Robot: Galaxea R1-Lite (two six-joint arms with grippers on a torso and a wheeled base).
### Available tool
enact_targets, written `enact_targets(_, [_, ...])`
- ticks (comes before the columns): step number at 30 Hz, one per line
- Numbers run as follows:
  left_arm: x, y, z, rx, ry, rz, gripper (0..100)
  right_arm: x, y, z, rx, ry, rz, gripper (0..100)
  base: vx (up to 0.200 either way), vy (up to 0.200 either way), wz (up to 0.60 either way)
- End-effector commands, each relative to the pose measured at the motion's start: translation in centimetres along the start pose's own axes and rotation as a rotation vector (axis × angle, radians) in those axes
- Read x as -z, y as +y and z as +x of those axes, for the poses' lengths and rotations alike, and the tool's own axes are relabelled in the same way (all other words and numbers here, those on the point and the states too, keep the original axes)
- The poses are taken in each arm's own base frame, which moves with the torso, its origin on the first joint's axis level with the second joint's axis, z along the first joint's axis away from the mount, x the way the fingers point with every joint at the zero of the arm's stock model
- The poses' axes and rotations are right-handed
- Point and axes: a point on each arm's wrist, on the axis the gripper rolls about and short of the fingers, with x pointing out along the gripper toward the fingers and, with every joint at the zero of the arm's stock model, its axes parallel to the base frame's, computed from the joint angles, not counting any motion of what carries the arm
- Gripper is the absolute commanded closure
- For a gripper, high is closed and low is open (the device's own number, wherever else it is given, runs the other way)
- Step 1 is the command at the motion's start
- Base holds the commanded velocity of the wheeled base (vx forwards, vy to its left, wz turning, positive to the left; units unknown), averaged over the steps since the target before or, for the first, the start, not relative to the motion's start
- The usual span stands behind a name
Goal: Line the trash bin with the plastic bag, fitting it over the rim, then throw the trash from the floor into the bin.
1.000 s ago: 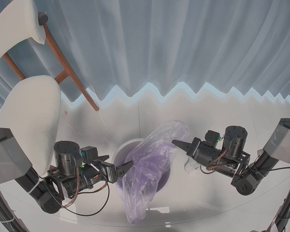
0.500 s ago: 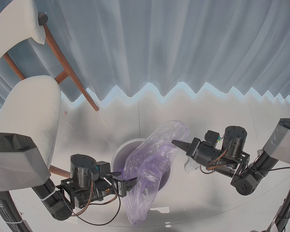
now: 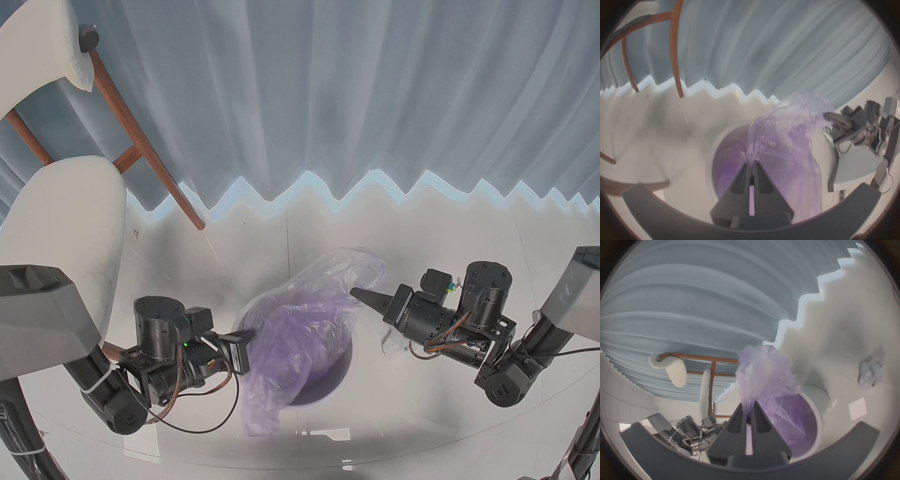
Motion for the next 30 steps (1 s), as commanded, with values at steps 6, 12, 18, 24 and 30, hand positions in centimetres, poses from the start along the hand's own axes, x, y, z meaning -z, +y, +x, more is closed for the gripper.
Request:
enact_targets(6, [-4.8,1.0,-1.1,-0.028,-0.187,-0.009,100,2.3,0.1,2.1,-0.137,-0.04,0.016,100,0.0,0.0,0.0])
enact_targets(12, [-3.8,0.0,-0.8,-0.007,-0.151,0.001,100,2.6,-0.6,2.7,-0.108,-0.05,0.019,100,0.0,0.0,0.0])
enact_targets(18, [-0.8,-1.1,0.7,-0.021,-0.068,0.017,100,3.7,-2.2,3.1,-0.064,-0.014,0.05,100,0.0,0.0,0.0])
enact_targets(24, [0.0,-0.5,2.0,-0.047,-0.092,0.017,100,3.2,-2.4,2.5,-0.084,0.027,0.16,100,0.0,0.0,0.0])
enact_targets(30, [-1.3,0.7,2.1,-0.1,-0.147,0.005,100,-2.5,-2.3,-2.7,-0.181,0.103,0.225,100,0.0,0.0,0.0])
